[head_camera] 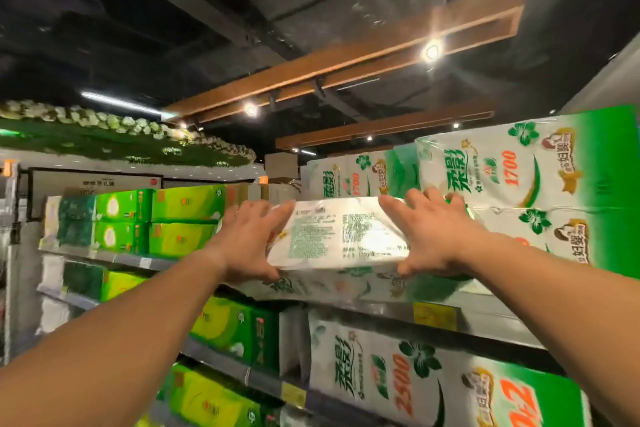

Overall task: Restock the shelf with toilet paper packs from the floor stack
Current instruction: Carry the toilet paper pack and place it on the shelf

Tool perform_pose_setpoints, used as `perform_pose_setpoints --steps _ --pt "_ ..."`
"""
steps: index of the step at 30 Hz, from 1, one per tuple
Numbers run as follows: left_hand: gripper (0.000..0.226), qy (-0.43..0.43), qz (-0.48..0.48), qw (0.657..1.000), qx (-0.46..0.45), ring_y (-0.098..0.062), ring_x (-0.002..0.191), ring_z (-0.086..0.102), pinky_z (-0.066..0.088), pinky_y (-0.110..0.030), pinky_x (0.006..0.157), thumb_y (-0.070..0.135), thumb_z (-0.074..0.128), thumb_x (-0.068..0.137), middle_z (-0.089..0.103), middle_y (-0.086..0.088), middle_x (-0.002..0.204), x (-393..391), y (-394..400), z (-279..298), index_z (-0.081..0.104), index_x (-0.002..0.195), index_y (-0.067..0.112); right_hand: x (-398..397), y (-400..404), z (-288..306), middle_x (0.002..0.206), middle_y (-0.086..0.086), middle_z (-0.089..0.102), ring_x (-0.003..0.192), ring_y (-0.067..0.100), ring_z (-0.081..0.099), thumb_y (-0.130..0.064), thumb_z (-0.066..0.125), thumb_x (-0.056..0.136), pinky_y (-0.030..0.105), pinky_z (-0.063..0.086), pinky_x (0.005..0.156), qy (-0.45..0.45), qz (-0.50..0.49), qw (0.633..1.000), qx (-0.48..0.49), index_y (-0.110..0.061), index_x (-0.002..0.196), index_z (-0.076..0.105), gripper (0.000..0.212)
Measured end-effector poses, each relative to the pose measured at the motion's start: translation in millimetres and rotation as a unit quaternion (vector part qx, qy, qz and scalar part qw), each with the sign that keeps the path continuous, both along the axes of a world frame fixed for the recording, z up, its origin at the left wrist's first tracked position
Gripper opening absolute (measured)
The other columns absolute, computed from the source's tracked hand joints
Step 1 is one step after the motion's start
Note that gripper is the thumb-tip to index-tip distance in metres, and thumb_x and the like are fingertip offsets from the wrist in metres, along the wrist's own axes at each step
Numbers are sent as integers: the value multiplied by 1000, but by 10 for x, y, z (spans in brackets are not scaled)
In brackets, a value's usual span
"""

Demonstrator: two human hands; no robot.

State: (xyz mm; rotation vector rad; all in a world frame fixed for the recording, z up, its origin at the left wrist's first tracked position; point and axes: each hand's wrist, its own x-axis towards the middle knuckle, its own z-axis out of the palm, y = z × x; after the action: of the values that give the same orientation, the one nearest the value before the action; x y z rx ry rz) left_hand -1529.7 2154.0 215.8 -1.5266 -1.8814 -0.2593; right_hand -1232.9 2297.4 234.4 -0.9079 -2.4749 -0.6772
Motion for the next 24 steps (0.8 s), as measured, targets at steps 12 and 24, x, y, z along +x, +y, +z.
perform_pose_setpoints --steps 12,24 --pt "132 93 -103 983 124 -23 120 35 33 -48 106 72 81 53 41 1 137 -1493 1644 1352 6 156 38 -1242 927 1122 129 8 42 119 33 38 -72 77 59 60 34 102 75 -107 984 120 -37 144 19 109" --pt "129 6 -188 981 48 -23 129 32 28 -51 112 59 86 59 40 1 143 -2259 2757 1682 6 159 42 -1966 1622 1575 131 3 43 123 30 39 -72 79 60 57 31 106 47 -208 976 53 -48 148 18 109"
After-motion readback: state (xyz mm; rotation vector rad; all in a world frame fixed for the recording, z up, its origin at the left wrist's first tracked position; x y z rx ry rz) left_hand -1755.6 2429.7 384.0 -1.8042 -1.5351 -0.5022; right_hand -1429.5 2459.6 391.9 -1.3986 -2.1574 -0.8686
